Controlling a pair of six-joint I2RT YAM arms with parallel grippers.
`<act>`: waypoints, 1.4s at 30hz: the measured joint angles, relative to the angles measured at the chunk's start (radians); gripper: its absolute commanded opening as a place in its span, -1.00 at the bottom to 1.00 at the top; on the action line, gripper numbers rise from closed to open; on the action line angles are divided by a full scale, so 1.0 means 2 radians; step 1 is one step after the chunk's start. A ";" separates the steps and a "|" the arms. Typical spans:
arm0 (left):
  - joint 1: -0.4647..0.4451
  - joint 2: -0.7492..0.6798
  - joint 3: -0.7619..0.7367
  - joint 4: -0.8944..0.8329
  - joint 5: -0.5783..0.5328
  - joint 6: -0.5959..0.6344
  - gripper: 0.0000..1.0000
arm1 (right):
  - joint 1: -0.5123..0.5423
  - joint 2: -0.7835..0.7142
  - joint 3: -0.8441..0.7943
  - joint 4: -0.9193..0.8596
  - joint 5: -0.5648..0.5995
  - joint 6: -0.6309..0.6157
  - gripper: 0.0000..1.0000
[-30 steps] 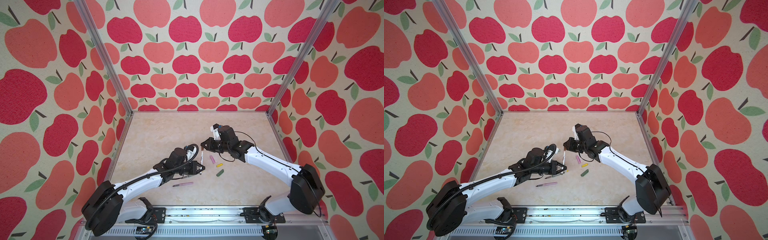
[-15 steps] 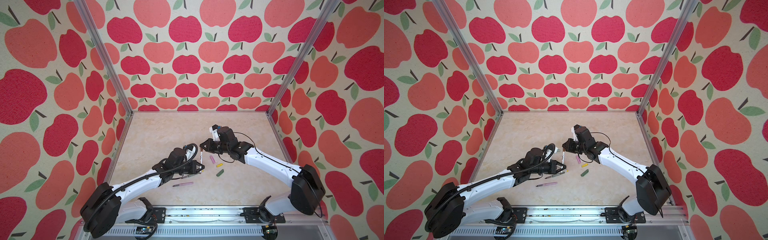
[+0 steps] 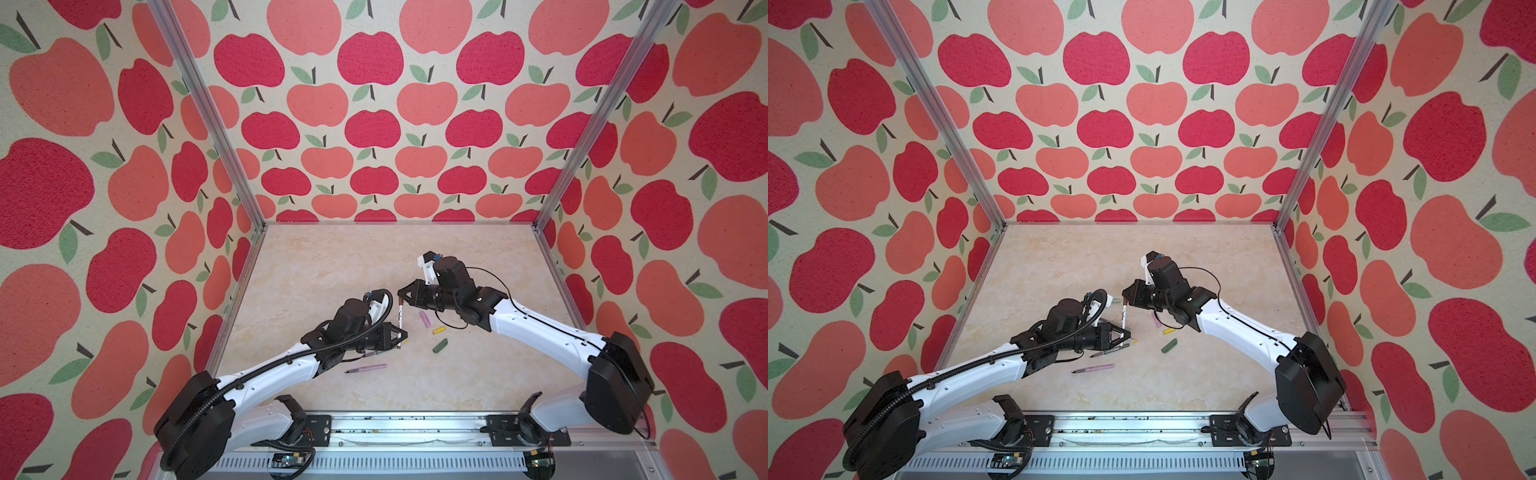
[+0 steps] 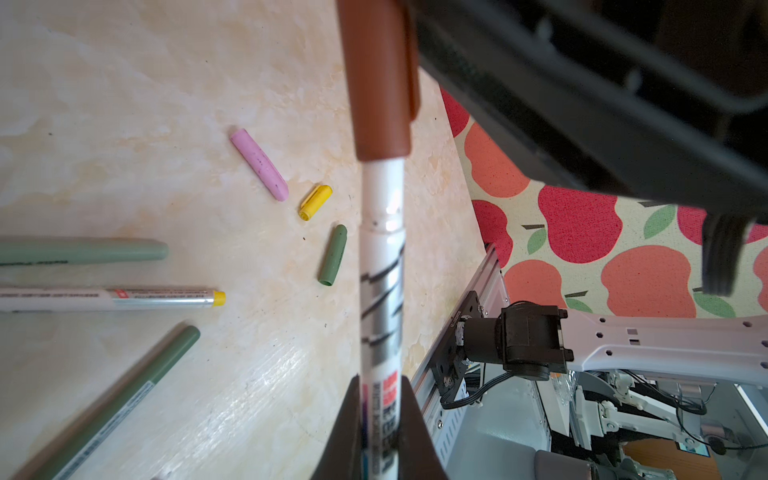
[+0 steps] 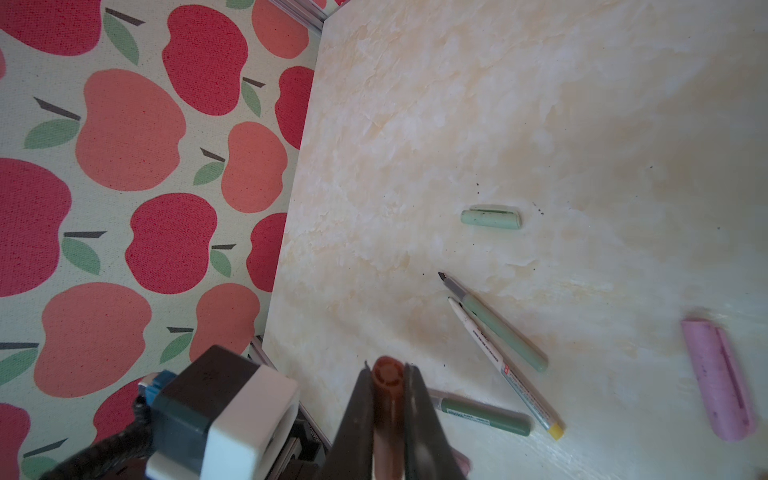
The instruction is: Insert the pens into the pen caps
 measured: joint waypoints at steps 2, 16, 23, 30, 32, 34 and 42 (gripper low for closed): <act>0.000 -0.002 0.000 0.000 -0.006 0.000 -1.00 | 0.003 -0.004 -0.004 0.004 0.004 0.002 -1.00; 0.010 -0.005 0.017 -0.027 -0.008 0.051 -1.00 | 0.008 -0.013 -0.006 0.014 0.015 0.003 -1.00; 0.027 -0.018 0.043 -0.087 -0.008 0.126 -1.00 | 0.008 -0.013 0.015 0.001 0.006 -0.014 -1.00; 0.047 -0.049 0.043 -0.098 -0.010 0.151 -1.00 | 0.010 -0.013 0.024 0.015 -0.015 -0.016 -1.00; 0.050 -0.053 0.043 -0.099 -0.009 0.155 -1.00 | 0.011 -0.013 0.024 0.021 -0.017 -0.016 -1.00; 0.055 -0.054 0.043 -0.100 -0.009 0.161 -1.00 | 0.011 -0.012 0.024 0.026 -0.019 -0.016 -1.00; 0.080 -0.053 0.059 -0.116 0.014 0.185 -1.00 | 0.011 -0.003 0.036 0.035 -0.020 -0.018 -1.00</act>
